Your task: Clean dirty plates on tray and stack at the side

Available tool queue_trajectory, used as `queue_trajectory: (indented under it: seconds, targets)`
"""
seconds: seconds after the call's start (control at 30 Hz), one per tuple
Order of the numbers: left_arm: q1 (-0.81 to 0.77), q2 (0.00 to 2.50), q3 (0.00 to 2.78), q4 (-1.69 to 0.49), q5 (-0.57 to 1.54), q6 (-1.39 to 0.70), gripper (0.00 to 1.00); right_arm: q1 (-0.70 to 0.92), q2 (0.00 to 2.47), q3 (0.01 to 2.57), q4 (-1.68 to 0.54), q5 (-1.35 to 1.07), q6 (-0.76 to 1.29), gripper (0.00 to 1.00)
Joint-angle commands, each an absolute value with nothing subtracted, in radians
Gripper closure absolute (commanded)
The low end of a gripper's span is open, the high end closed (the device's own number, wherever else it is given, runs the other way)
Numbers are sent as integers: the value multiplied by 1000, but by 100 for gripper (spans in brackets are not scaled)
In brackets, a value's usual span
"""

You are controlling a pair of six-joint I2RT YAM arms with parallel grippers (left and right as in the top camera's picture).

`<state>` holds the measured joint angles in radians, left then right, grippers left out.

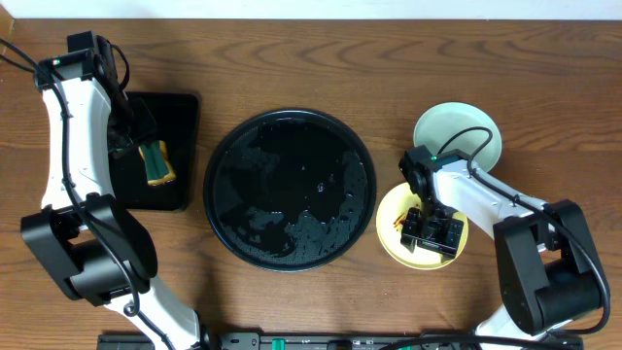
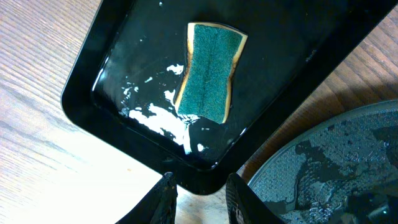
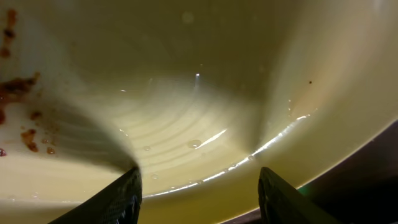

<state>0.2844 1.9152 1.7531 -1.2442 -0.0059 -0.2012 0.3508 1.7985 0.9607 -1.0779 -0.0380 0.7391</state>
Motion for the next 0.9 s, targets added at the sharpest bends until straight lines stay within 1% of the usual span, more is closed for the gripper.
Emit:
queue_trajectory:
  seconds: [0.0, 0.03, 0.07, 0.1, 0.17, 0.2, 0.3, 0.33, 0.47, 0.6, 0.73, 0.87]
  targets:
    - [285, 1909, 1771, -1245, -15, -183, 71, 342, 1855, 894, -1017, -38, 760, 46]
    - [285, 1909, 1771, -1245, -15, -178, 71, 342, 1855, 884, -1000, -61, 775, 51]
    - [285, 1909, 1771, -1245, -15, -175, 68, 342, 1855, 868, -979, -79, 793, 52]
    - [285, 1909, 1771, -1245, -15, -176, 66, 342, 1855, 854, -963, -89, 810, 50]
    - [285, 1909, 1771, -1244, -15, -175, 65, 342, 1855, 818, -935, -106, 841, 43]
    - [285, 1909, 1771, -1244, -15, -176, 65, 342, 1855, 804, -926, -105, 851, 43]
    - [285, 1909, 1771, -1243, -15, -176, 60, 342, 1855, 782, -908, -94, 858, 41]
    - [285, 1909, 1771, -1242, -14, -176, 60, 340, 1851, 792, -908, -67, 844, 38]
    - [285, 1909, 1771, -1240, -14, -176, 60, 340, 1822, 846, -930, -15, 819, 35]
    - [285, 1909, 1771, -1241, -14, -176, 60, 340, 1777, 951, -1003, 58, 794, 34]
    - [285, 1909, 1771, -1241, -14, -176, 59, 340, 1723, 1147, -1171, 179, 760, 32]
    - [285, 1909, 1771, -1240, -14, -175, 60, 331, 1666, 1251, -1284, 240, 757, 30]
